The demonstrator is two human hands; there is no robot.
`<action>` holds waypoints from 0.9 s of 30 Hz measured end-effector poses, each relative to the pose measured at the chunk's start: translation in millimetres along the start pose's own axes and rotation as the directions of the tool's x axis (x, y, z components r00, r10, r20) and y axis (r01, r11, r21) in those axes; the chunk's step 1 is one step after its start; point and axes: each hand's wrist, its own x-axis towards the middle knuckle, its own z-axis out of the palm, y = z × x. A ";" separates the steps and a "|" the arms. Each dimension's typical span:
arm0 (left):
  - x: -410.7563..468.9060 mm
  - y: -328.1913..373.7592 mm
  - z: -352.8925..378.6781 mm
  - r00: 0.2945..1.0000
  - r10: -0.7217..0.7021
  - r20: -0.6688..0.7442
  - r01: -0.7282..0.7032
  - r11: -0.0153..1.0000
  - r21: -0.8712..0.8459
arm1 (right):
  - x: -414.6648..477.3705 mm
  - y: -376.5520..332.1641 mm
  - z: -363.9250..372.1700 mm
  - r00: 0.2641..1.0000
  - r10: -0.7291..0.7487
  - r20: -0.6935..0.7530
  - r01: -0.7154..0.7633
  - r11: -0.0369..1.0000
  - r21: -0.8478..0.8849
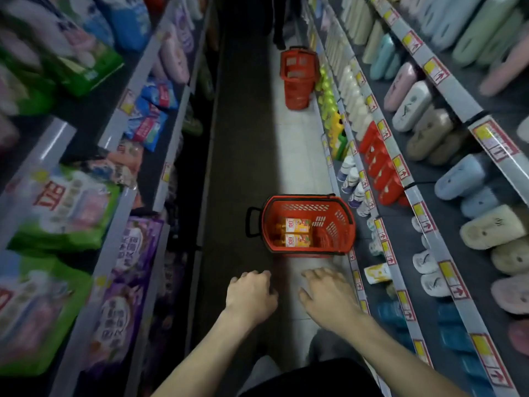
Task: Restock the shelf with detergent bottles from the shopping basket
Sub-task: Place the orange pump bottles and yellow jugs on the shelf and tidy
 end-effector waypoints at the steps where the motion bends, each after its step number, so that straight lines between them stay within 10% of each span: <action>1: 13.6 3.0 -4.2 1.000 0.010 0.010 -0.010 1.000 0.003 | 10.2 5.8 -4.1 1.000 0.015 0.012 -0.015 1.000 0.007; 27: 378.1 87.9 -44.0 0.955 -0.084 0.284 0.075 0.996 0.044 | 339.2 183.7 -27.4 0.967 -0.026 0.255 0.001 0.995 0.099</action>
